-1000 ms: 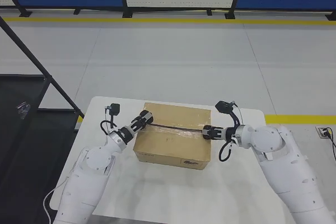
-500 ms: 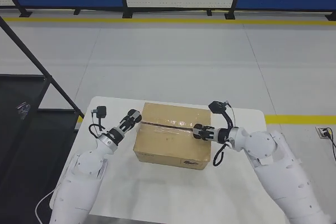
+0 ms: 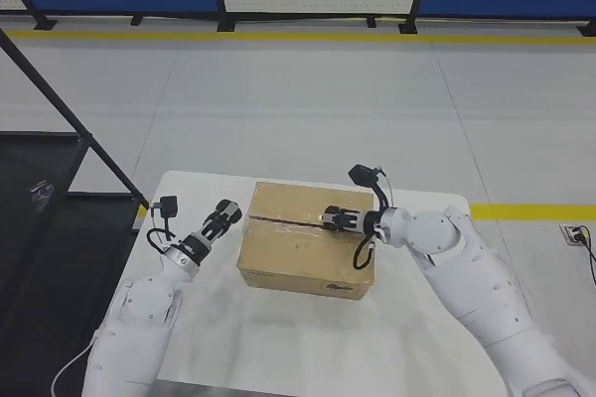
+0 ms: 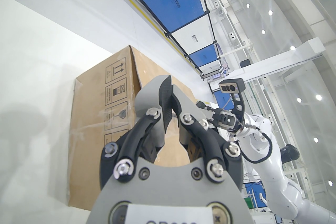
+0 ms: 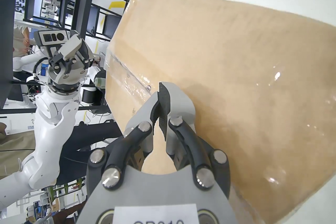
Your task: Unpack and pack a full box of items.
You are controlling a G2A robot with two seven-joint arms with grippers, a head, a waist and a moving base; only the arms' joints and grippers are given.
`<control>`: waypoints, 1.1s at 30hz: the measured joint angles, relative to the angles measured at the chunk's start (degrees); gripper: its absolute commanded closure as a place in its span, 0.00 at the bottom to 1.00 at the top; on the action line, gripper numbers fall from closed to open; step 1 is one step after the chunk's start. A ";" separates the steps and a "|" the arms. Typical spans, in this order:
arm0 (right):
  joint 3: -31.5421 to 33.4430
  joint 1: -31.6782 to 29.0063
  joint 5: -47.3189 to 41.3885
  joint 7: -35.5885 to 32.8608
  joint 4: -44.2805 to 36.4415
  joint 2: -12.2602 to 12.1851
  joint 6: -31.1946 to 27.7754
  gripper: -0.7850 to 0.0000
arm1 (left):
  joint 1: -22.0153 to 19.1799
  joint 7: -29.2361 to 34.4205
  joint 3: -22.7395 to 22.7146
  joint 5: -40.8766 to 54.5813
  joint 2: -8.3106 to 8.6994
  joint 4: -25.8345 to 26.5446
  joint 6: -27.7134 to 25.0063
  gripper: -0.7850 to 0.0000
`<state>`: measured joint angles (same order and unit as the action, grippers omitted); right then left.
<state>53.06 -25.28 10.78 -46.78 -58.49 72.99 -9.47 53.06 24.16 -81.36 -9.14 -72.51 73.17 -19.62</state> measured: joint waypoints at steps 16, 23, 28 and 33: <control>-2.53 2.99 0.56 -0.65 4.75 1.74 1.49 1.00 | 0.18 0.31 -0.08 0.84 0.42 0.03 -0.35 1.00; -3.05 3.35 -0.22 -1.58 4.86 2.30 -0.74 1.00 | 0.20 -0.08 0.09 1.02 0.54 -0.24 -0.33 1.00; -3.94 3.14 0.44 -2.49 3.95 2.64 -1.35 1.00 | 0.04 -0.20 0.36 1.26 0.58 -0.47 -0.35 1.00; -5.89 3.50 2.58 0.02 3.13 3.58 0.11 1.00 | -0.13 -0.40 0.56 1.42 0.63 -0.76 -0.70 1.00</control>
<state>47.18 -21.78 13.37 -46.76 -55.36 76.57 -9.36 52.93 23.75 -80.80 -7.73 -71.88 72.41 -20.31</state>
